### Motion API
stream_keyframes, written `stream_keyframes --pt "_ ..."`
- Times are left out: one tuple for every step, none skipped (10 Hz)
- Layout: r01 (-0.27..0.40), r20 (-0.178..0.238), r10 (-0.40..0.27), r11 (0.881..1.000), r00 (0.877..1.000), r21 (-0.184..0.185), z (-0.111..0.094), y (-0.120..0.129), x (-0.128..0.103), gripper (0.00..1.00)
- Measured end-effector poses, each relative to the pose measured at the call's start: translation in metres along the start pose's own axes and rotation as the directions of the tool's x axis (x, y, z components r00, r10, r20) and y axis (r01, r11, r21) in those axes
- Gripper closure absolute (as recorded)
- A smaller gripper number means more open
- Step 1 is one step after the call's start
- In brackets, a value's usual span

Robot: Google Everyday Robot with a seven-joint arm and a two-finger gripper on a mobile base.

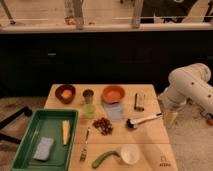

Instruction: Wipe red bowl with brush

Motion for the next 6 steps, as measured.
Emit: stream_keyframes --pt "0.013 0.028 -0.013 1.000 1.000 -0.008 0.004 0.000 0.003 0.20" --pt "0.040 0.045 -0.040 0.999 0.998 -0.017 0.010 -0.003 0.002 0.20" --pt "0.063 0.048 -0.061 0.997 0.997 -0.032 0.019 -0.003 0.002 0.20" --pt "0.078 0.037 -0.077 0.996 0.996 -0.042 0.028 -0.004 0.001 0.20" --pt "0.097 0.012 -0.097 0.994 0.995 -0.048 0.036 -0.005 -0.002 0.20" --pt "0.108 -0.012 -0.109 0.993 0.994 -0.050 0.043 -0.008 -0.005 0.20"
